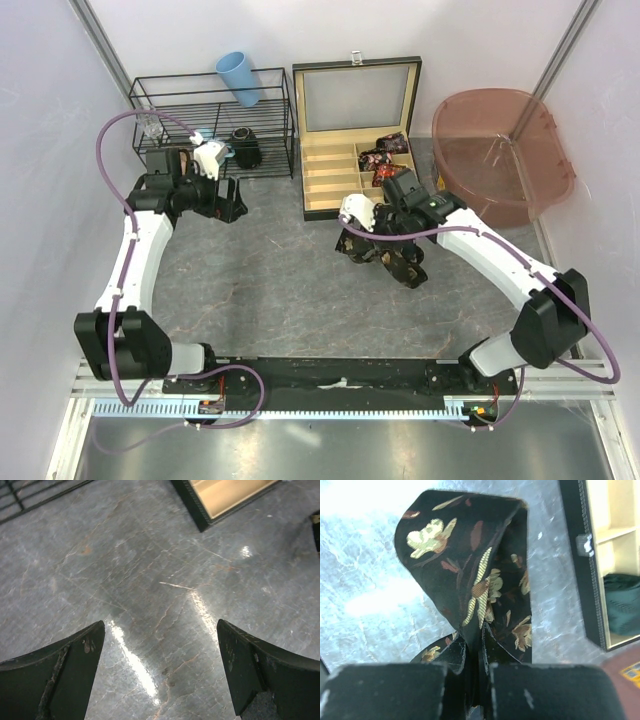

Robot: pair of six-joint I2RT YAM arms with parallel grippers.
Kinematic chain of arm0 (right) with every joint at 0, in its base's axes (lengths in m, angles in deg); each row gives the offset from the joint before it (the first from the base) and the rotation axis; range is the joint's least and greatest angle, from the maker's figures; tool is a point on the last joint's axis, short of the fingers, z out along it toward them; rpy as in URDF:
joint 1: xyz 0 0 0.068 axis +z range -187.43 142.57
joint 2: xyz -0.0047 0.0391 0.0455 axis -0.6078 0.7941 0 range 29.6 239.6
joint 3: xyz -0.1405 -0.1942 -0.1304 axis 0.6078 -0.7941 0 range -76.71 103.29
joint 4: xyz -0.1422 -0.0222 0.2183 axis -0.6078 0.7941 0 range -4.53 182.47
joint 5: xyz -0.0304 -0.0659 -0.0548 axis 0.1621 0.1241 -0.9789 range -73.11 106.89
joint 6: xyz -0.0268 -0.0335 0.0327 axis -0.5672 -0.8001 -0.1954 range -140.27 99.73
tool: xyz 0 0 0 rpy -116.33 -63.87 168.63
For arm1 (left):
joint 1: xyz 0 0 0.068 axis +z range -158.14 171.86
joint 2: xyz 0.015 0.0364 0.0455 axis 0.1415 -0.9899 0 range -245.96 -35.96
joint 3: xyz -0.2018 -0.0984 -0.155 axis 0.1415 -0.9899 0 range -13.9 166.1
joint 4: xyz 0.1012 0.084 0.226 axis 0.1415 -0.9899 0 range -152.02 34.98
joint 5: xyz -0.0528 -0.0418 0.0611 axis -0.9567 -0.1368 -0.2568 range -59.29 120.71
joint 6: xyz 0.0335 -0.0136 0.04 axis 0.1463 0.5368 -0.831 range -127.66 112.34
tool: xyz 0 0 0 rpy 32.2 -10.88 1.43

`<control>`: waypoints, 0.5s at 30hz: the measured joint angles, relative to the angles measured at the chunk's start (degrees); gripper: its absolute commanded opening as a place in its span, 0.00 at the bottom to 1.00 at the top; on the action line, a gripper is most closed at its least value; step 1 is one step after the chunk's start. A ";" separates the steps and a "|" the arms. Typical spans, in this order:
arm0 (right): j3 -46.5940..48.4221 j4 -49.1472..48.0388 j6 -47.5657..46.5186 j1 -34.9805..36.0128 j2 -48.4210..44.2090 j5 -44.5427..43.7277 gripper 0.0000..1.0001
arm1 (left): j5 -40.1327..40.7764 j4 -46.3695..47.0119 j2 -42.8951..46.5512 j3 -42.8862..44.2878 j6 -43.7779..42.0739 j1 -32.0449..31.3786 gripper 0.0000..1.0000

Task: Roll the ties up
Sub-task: Place the tie at the center of the board.

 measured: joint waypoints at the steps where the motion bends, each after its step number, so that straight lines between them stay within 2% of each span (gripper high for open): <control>1: -0.63 -0.20 0.39 0.00 -0.35 -0.15 0.00 | -1.18 0.04 0.87 -0.57 -0.66 0.00 1.00; 6: -5.64 -2.86 0.72 1.99 -5.31 -2.49 0.00 | -5.64 -0.09 4.33 -3.89 -3.26 0.00 0.99; 12: -2.97 -6.47 0.44 9.03 -6.21 -0.61 0.00 | -8.24 0.28 4.92 -4.55 -3.58 0.00 0.99; 13: -2.91 -7.10 -0.46 10.34 -6.32 -0.61 0.03 | -8.61 0.37 5.07 -4.55 -3.58 0.00 0.99; 14: -3.23 -7.61 -2.14 12.28 -6.47 -0.79 0.23 | -8.94 0.50 5.35 -4.55 -3.61 0.00 1.00; 15: -4.46 -8.50 -4.15 13.73 -6.84 -1.53 0.35 | -9.11 0.55 5.60 -4.55 -3.61 0.00 0.99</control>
